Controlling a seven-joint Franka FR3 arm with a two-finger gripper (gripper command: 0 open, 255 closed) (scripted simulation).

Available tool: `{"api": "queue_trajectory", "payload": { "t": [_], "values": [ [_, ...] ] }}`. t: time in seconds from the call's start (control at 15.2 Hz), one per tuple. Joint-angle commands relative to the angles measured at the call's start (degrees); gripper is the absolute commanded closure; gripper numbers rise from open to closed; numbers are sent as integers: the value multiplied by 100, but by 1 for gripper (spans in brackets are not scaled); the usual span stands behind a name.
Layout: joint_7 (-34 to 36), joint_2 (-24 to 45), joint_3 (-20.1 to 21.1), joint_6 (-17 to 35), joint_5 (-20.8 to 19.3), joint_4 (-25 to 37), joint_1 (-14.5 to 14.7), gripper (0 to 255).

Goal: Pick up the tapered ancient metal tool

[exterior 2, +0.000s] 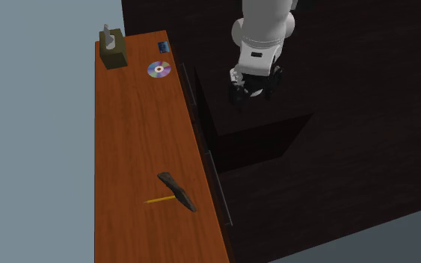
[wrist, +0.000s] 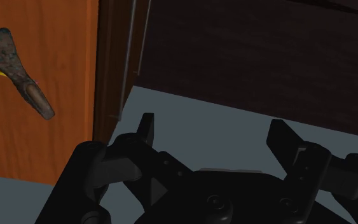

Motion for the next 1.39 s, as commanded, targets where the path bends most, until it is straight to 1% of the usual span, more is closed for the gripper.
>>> {"api": "queue_trajectory", "payload": {
  "t": [0.0, 0.2, 0.4, 0.59, 0.79, 0.86, 0.99, 1.12, 1.32],
  "values": [
    [-339, 326, -299, 213, 45, 136, 43, 0],
    [-866, 876, -759, 532, 218, 362, 148, 0],
    [-1464, 1508, -1232, 807, 543, 661, 289, 0],
    [-2166, 2246, -1690, 1008, 1072, 1037, 424, 0],
    [-2978, 3113, -2070, 1085, 1829, 1501, 468, 0],
    [-3260, 3427, -2145, 1075, 2121, 1678, 426, 0],
    [-3800, 4064, -2202, 1002, 2706, 2064, 247, 0],
    [-4259, 4674, -2134, 881, 3230, 2490, -50, 0],
    [-4766, 5508, -1904, 661, 3843, 3195, -598, 0]
  ]
}}
